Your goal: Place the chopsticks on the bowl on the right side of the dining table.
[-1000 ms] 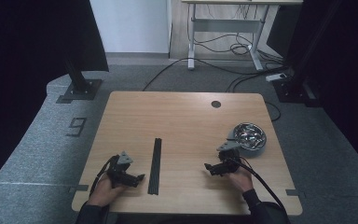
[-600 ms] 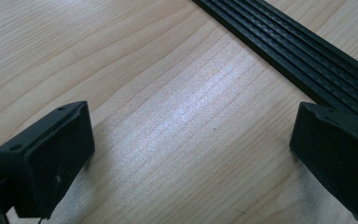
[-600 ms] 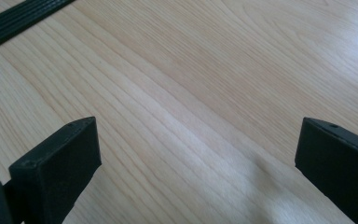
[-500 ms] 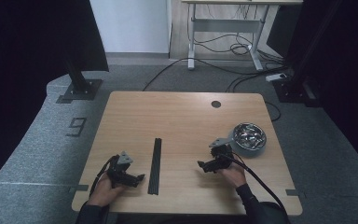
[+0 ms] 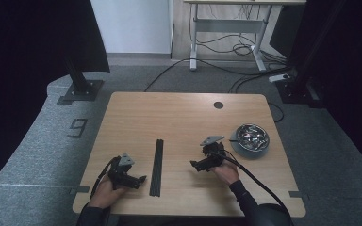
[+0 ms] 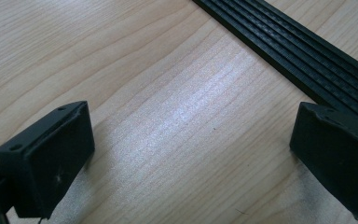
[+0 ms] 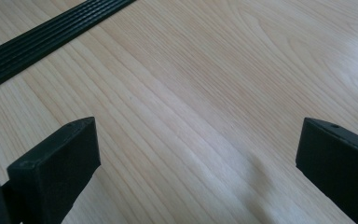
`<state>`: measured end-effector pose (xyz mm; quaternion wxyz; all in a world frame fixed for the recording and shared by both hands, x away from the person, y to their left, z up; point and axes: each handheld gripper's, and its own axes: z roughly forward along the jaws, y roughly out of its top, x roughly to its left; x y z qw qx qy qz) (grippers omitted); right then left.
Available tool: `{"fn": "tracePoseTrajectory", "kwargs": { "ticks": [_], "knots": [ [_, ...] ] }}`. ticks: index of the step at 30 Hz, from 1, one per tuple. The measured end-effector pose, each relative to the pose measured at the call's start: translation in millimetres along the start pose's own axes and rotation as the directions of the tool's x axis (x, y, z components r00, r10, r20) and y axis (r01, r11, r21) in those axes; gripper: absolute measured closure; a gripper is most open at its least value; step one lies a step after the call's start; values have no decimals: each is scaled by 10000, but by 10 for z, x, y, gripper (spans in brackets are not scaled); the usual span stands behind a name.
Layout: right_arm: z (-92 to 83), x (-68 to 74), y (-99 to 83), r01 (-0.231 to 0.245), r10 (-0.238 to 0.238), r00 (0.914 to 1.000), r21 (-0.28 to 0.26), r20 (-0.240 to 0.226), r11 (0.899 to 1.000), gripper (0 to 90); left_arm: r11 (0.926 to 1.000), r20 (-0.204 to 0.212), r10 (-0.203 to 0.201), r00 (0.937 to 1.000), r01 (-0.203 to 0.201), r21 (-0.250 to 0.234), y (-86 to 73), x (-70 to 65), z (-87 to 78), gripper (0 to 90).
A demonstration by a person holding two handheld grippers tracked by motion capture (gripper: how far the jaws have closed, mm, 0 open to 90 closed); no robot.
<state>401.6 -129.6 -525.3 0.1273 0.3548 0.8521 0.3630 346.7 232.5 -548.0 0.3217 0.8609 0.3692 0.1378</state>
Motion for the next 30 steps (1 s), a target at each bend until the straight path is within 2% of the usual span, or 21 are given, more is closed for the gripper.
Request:
{"fn": "tracePoseTrajectory", "kwargs": {
  "ticks": [15, 23, 30],
  "knots": [
    [237, 156, 241, 171, -165, 9993, 165, -334, 9997, 0, 10000, 0, -2, 10000, 2, 1, 0, 0, 0, 0],
    [363, 289, 354, 576, -562, 9976, 361, -406, 9977, 0, 10000, 1, 0, 10000, 0, 2, 0, 0, 0, 0],
    [473, 394, 431, 717, -691, 9963, 512, -516, 9961, 0, 10000, 2, -8, 10000, 8, 6, 0, 0, -1, 0]
  ]
}}
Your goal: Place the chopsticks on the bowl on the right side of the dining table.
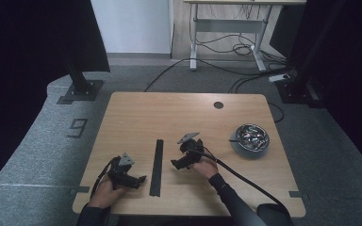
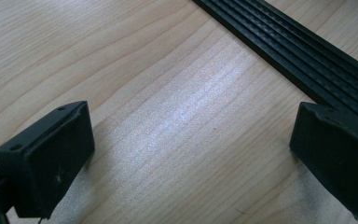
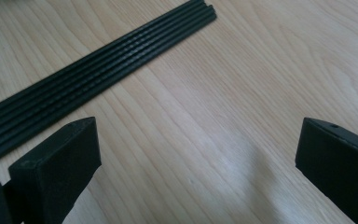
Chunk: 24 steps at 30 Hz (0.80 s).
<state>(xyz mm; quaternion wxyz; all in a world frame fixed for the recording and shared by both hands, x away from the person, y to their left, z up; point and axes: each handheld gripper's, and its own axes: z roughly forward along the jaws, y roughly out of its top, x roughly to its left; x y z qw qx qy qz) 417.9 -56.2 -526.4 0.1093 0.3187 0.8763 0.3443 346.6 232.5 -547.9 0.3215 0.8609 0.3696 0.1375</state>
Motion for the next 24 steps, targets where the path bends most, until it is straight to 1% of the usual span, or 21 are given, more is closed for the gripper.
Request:
{"fn": "tracePoseTrajectory", "kwargs": {
  "ticks": [10, 15, 17, 19, 24],
  "knots": [
    [144, 136, 116, 238, -237, 9997, 125, -74, 9996, 0, 10000, -1, 16, 10000, -16, 3, 0, 1, 0, 0],
    [208, 191, 159, 232, -230, 9995, 115, -194, 9997, 0, 10000, 0, 3, 10000, -3, -6, 0, 0, 0, 0],
    [254, 229, 188, 321, -317, 9994, 223, -166, 9992, 0, 10000, 0, 4, 10000, -4, -6, 0, 0, 0, 0],
    [284, 262, 203, 369, -365, 9992, 198, -191, 9991, 0, 10000, -2, -1, 10000, 1, -5, 0, 0, 0, 0],
    [344, 306, 219, 526, -521, 9985, 359, -138, 9980, 0, 10000, 0, 8, 10000, -8, 0, 0, 1, 0, 0]
  ]
}}
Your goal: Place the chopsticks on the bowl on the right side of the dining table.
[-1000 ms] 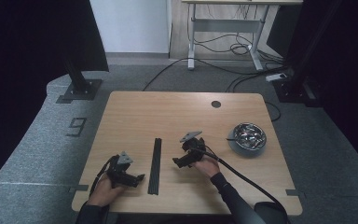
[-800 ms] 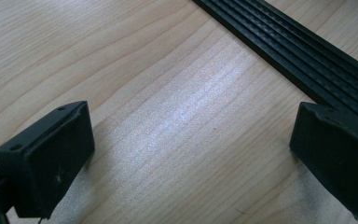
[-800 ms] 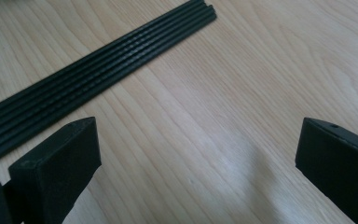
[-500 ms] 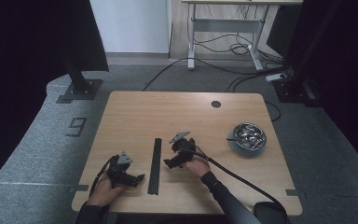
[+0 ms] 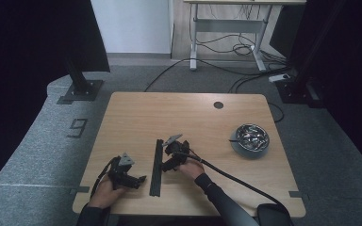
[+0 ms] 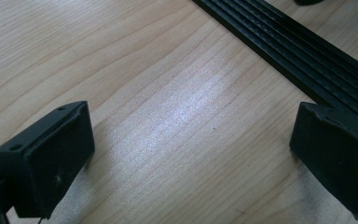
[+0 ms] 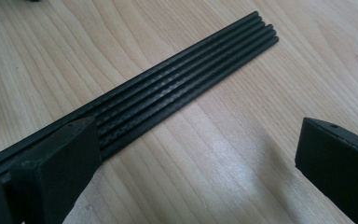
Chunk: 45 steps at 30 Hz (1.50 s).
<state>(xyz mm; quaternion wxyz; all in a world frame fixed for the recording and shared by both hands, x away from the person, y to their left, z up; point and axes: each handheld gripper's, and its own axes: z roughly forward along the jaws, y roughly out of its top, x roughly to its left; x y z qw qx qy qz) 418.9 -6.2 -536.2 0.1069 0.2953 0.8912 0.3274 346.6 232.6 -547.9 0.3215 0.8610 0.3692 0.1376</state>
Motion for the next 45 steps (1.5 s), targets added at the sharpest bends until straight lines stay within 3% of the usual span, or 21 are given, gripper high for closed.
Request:
{"fn": "tracePoseTrajectory", "kwargs": {
  "ticks": [8, 18, 37, 45],
  "knots": [
    [75, 37, 6, 7, -7, 10000, 40, -50, 10000, 0, 10000, 3, -9, 10000, 9, 7, 0, -1, 0, 0],
    [105, -2, -25, -71, 66, 9997, 207, 226, 9998, 0, 10000, 3, -13, 10000, 13, 4, 0, -1, 0, 0],
    [86, -256, -19, -724, 689, 9933, 350, 928, 9968, 0, 10000, 2, 4, 10000, -4, -2, 0, 0, 0, 0],
    [19, -405, -125, -1198, 1164, 9888, 313, 937, 9923, 0, 10000, 2, 1, 10000, -1, -2, 0, 0, 0, 0]
  ]
}}
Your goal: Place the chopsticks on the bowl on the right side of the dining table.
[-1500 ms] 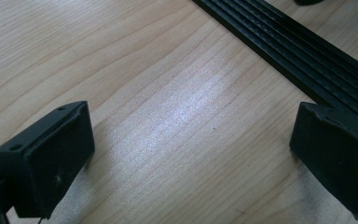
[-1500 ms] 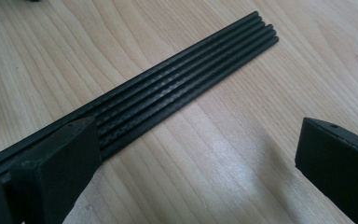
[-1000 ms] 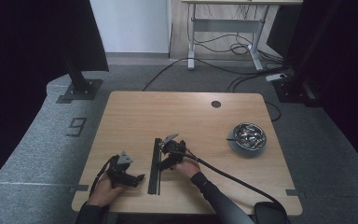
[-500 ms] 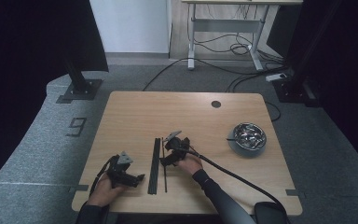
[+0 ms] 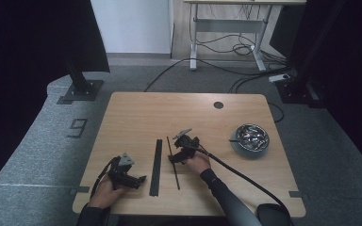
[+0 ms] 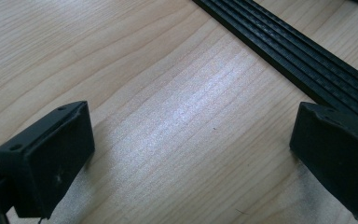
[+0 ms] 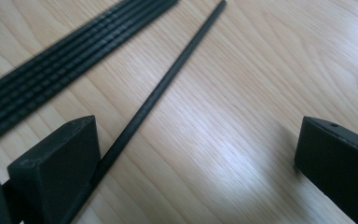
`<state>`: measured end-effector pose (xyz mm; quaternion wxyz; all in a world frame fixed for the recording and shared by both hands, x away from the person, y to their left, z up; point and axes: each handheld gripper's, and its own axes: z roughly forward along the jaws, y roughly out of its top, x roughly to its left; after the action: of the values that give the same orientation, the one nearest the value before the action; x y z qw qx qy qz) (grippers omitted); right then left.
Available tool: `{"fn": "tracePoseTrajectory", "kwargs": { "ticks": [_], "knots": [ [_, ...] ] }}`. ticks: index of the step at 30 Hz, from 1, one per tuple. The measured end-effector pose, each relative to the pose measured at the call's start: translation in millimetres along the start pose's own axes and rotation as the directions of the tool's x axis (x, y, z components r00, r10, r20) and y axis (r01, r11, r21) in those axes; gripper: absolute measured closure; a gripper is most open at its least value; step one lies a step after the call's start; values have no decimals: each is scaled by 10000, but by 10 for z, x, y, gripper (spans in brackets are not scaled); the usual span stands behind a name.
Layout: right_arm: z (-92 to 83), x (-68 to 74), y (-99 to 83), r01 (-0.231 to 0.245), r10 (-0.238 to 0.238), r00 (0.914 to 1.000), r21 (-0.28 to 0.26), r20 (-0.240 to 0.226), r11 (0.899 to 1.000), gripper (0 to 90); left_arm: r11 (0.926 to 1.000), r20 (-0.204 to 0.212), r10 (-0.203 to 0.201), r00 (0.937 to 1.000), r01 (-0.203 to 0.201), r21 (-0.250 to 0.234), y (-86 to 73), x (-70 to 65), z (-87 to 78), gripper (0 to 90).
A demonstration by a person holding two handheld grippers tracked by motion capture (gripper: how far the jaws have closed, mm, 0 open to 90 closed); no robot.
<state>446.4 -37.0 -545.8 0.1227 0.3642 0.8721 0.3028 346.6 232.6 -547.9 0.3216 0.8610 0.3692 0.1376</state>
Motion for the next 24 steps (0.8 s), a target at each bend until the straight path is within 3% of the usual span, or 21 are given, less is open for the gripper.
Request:
{"fn": "tracePoseTrajectory", "kwargs": {
  "ticks": [12, 17, 24],
  "knots": [
    [-167, -245, -191, -160, 158, 9998, 161, 125, 9997, 15, 10000, 0, 3, 10000, -3, 2, 0, 0, 0, 0],
    [-282, -331, -246, -228, 226, 9996, 197, 140, 9995, 191, 10000, 1, 3, 10000, -3, 2, 0, 0, 0, 0],
    [-405, -386, -294, 86, -83, 9999, 374, -84, 9993, 492, 10000, 0, 2, 10000, -2, 2, 0, 0, 0, 0]
  ]
}}
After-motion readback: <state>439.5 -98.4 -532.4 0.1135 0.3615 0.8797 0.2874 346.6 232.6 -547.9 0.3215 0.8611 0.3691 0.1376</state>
